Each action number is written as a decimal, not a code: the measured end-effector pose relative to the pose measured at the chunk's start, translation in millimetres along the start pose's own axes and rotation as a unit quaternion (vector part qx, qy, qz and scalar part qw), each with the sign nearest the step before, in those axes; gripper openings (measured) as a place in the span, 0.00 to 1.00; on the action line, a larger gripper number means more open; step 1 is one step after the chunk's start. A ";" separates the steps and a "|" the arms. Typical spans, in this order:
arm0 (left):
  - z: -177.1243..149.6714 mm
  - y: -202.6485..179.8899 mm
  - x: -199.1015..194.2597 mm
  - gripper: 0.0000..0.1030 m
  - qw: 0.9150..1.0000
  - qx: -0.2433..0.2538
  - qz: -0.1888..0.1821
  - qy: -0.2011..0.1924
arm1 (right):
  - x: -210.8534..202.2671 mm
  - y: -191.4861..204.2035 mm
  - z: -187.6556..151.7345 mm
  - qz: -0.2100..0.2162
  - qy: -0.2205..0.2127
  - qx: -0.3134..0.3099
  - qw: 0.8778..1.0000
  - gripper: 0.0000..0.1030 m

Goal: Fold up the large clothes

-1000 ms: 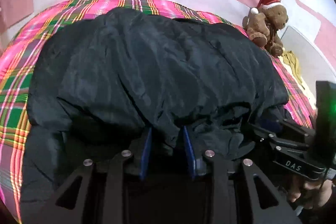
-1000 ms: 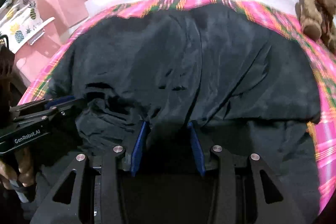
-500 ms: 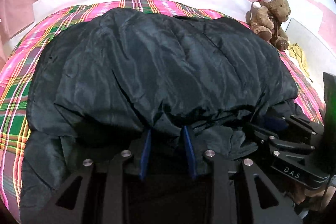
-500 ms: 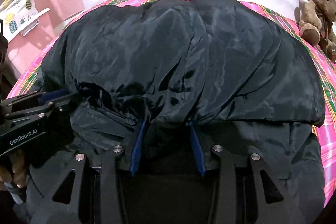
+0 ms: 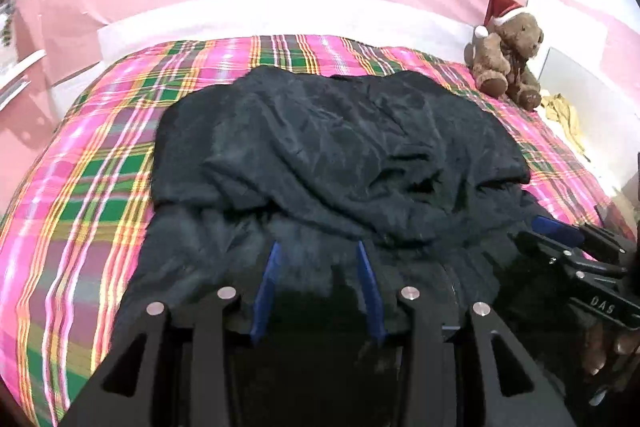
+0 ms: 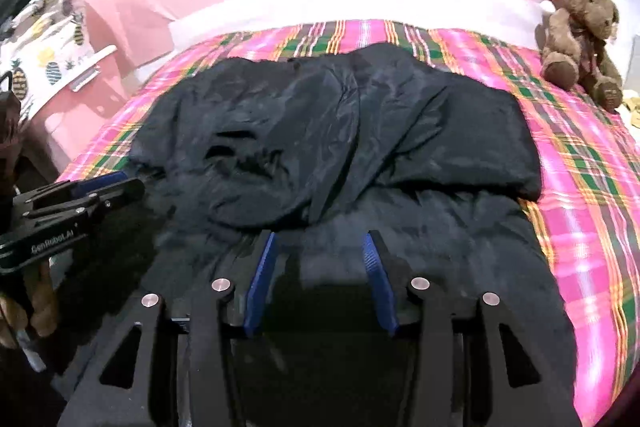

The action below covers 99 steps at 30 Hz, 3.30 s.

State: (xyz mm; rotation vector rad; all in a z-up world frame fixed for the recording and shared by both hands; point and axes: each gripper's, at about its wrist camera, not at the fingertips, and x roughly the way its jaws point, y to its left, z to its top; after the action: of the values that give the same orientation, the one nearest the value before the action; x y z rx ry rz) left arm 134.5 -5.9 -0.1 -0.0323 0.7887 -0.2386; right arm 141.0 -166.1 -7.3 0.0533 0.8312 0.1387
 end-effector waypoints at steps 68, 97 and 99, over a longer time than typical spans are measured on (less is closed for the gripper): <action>-98.3 66.6 -137.9 0.14 0.996 -0.077 -0.003 -0.034 | -141.8 -100.4 -109.4 0.093 -0.001 0.189 0.978 0.12; 22.1 88.9 -142.8 0.15 0.985 -0.109 -0.063 -0.114 | -167.9 -109.1 5.8 0.113 -0.100 0.194 0.969 0.13; 40.5 93.0 -128.6 0.15 0.986 -0.111 -0.061 -0.112 | -154.8 -116.7 24.4 0.110 -0.095 0.198 0.969 0.14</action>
State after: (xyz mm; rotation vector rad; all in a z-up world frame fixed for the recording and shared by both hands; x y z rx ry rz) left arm 94.3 111.0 107.4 -0.3144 0.5866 -0.2576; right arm 67.9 -303.7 110.7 0.5283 0.6491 0.1711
